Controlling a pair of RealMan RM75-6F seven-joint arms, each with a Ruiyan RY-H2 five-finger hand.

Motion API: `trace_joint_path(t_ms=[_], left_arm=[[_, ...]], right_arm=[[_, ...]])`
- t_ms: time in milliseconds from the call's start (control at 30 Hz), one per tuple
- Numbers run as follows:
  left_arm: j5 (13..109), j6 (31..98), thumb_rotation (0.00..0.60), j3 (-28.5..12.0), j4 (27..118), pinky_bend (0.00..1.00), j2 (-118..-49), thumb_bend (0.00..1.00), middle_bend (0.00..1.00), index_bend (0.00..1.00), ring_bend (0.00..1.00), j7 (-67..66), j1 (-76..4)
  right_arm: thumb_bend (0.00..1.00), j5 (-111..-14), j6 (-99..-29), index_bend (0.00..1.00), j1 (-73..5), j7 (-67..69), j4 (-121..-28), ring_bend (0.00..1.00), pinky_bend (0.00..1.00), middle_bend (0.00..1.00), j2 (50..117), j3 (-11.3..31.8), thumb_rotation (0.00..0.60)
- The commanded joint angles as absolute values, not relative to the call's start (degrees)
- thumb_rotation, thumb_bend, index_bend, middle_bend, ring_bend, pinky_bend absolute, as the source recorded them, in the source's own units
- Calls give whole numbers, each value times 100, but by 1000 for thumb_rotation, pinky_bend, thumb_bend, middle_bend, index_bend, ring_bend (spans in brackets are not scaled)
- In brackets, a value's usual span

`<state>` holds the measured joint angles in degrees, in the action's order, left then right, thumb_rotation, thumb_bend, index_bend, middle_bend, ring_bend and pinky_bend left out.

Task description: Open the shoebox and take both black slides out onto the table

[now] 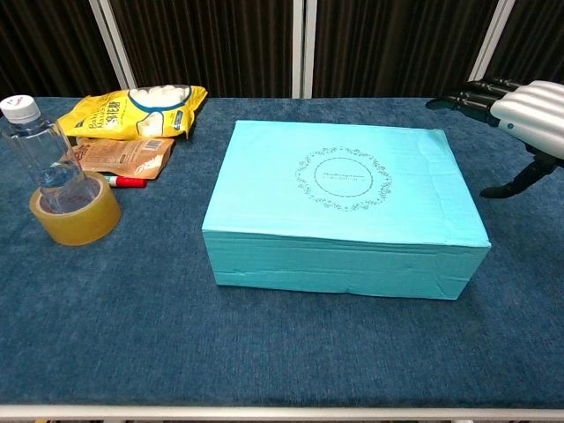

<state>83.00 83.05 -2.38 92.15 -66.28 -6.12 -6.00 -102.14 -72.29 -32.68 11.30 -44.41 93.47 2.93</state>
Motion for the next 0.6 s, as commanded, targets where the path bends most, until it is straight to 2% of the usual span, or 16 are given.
trace_joint_path(t_ms=[33,267,600], left_arm=[[8300,8296,600,-237,9228,88,-6617,108,188,210,100,-608,-602],[8266,8209,600,-200,9329,88,-6544,109,188,210,100,-536,-598],[8215,8111,600,-190,9441,88,-6494,108,189,210,100,-545,-622]], right_arm=[[0,-10372,-7719,44,-3392,1540,-3699,0,0,70,9870,170,600],[0,-10475,-7909,44,-3499,1860,-2822,0,0,63,10245,-99,600],[0,-10545,-8267,51,-3588,2136,-2048,0,0,66,10581,-363,600]])
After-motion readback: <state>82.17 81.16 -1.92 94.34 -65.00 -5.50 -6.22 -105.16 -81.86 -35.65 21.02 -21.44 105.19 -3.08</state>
